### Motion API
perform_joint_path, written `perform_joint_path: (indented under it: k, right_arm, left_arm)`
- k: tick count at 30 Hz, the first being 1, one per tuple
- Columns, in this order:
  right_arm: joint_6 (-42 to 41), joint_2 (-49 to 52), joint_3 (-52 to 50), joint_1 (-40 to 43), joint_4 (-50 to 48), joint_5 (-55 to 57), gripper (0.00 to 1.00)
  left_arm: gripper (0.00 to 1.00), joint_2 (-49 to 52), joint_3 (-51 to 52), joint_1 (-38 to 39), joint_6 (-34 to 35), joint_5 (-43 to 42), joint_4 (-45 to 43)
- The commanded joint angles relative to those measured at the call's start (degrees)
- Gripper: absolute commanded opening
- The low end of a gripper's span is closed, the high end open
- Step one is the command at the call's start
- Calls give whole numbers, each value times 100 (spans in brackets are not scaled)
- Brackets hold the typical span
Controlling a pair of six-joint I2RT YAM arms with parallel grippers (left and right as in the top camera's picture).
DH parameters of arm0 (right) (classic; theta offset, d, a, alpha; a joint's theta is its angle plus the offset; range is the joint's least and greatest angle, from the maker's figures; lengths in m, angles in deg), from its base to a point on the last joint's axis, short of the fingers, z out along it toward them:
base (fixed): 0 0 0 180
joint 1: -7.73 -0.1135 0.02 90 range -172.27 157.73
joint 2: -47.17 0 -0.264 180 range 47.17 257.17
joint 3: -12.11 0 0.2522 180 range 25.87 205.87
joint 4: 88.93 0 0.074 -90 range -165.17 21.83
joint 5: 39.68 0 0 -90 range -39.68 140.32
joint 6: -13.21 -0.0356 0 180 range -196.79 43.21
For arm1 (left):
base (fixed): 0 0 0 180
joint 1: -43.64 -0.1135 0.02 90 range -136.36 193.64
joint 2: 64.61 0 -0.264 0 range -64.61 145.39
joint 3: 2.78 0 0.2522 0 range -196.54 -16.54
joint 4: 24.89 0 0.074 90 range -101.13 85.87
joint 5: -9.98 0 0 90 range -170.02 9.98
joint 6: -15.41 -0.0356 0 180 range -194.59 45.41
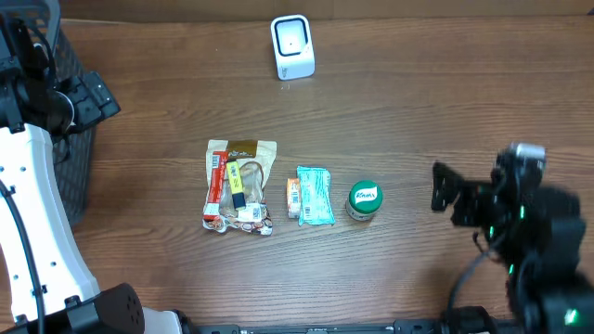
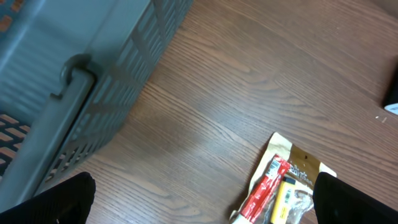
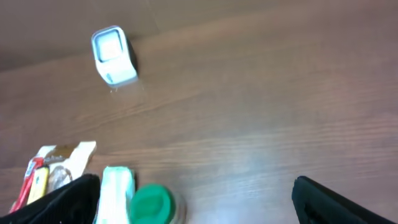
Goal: Scan the item barcode
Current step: 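Move the right gripper over the green-lidded jar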
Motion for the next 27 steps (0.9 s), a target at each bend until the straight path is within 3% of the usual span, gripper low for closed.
perform_joint_path:
  k: [1, 6, 11, 14, 15, 17, 19, 23, 27]
  right_arm:
    - [-551, 1521, 1631, 11, 1117, -105, 100]
    - [-562, 3189, 2981, 11, 2406, -1189, 100]
    - [-557, 4260, 3091, 11, 2385, -2798, 100]
    - [-557, 4774, 3088, 11, 2422, -3152, 100]
    - [-560, 4909, 3088, 11, 2406, -3158, 100]
    - [-603, 5134, 3088, 11, 2481, -3095, 80]
    - [-1060, 5259, 3069, -4, 2612, -2739, 72]
    - [-2470, 5276, 2889, -205, 2671, -1572, 73]
    - [-3018, 5276, 2616, -656, 2579, -1167, 79]
  left_arm:
    - [100, -33, -96, -15, -44, -22, 4]
    - [100, -33, -96, -15, -44, -22, 4]
    - [100, -33, -96, -15, -46, -22, 4]
    - [100, -33, -96, -15, -44, -24, 4]
    - [100, -33, -96, -15, -44, -24, 4]
    - [100, -33, -96, -15, -44, -22, 4]
    - [100, -33, -96, -15, -44, -22, 4]
    - [100, -33, -96, -15, -44, -22, 4]
    - [100, -33, -96, -15, -44, -22, 4]
